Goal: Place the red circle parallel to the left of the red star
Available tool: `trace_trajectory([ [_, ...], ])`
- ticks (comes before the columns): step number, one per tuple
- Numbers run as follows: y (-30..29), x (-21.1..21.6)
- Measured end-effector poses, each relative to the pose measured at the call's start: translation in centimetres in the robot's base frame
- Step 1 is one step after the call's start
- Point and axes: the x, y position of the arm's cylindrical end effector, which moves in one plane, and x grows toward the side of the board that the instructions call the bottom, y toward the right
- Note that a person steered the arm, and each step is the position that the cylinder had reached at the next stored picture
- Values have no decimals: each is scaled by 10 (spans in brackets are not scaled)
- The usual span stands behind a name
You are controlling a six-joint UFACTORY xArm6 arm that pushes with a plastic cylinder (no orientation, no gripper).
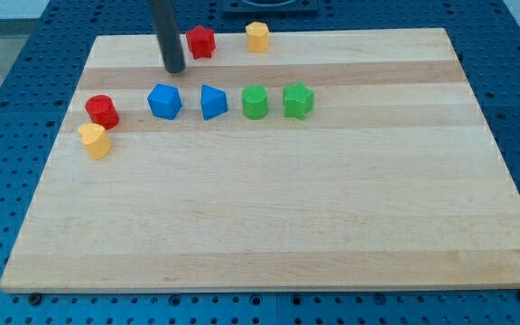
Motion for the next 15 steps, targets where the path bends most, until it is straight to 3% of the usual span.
trace_trajectory([
  [2, -95, 12],
  [3, -136, 40],
  [4, -136, 60],
  [7, -121, 171],
  [15, -91, 137],
])
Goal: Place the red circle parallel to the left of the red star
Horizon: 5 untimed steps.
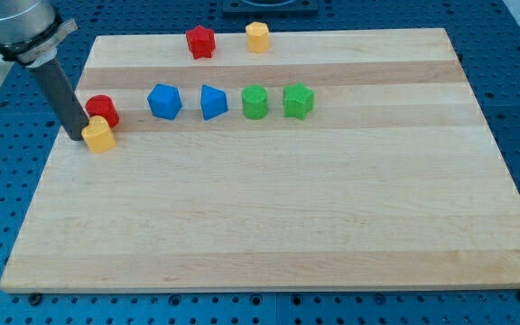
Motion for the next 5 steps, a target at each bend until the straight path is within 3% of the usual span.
trace_trajectory([
  [2, 26, 0],
  [5, 23, -39],
])
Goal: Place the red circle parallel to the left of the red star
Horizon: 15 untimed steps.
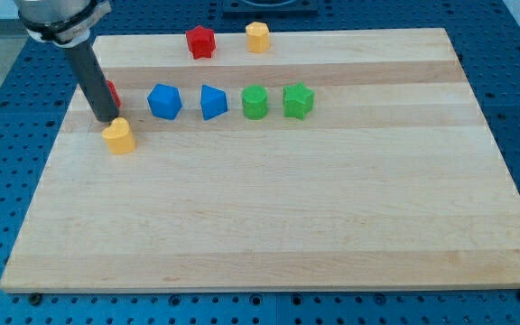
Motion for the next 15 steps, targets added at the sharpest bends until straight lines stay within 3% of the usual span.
trace_trajectory([
  [3, -41, -7],
  [7, -23, -17],
  [15, -15, -140],
])
